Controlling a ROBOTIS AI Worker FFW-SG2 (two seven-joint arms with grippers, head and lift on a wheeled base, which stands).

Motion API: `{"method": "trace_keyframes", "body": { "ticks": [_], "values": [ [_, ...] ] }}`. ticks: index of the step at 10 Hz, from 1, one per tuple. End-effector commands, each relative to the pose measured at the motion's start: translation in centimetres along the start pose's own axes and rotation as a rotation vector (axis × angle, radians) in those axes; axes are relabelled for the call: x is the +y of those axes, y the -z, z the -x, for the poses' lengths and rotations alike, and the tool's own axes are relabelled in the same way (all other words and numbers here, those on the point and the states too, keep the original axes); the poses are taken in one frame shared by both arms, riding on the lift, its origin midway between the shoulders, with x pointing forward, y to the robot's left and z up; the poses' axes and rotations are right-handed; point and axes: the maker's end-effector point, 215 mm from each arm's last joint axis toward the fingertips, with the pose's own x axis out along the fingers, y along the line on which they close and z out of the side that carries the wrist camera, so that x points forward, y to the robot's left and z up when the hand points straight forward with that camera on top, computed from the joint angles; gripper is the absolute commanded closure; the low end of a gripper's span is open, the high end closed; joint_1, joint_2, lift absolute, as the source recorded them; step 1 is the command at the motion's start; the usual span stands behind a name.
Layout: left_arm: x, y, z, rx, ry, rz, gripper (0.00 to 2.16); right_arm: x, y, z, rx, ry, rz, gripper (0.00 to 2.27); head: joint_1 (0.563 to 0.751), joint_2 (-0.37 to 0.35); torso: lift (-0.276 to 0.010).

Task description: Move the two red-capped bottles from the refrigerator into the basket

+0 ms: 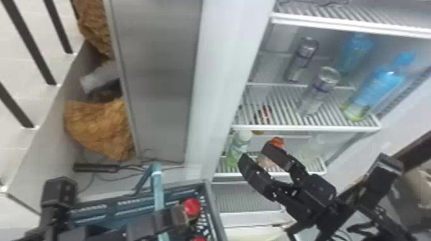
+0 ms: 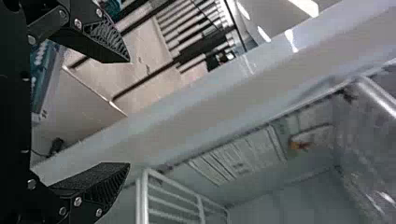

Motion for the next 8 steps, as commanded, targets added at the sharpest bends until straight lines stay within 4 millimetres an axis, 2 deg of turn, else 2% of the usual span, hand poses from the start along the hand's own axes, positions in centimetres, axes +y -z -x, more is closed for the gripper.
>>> {"method": "trace_keyframes", "body": {
  "ticks": [1,4,6,8],
  "values": [
    [0.0,0.0,0.0,0.003,-0.002,-0.002,1.20,-1.7,-1.4,1.8,-0.064,0.064,0.045,0.24,0.695,-0.234,0.000],
    [0.0,-0.1,0.0,0.002,-0.002,-0.003,1.20,-4.9,-2.9,6.0,-0.153,0.212,0.135,0.24,0.695,-0.335,0.000],
    [0.0,0.0,0.1,-0.001,-0.002,0.001,1.20,-6.8,-3.9,9.2,-0.214,0.299,0.203,0.24,0.695,-0.350,0.000],
    [0.0,0.0,0.1,-0.002,-0.001,0.001,1.20,-7.9,-3.1,11.8,-0.176,0.365,0.259,0.24,0.695,-0.350,0.000]
  ]
}}
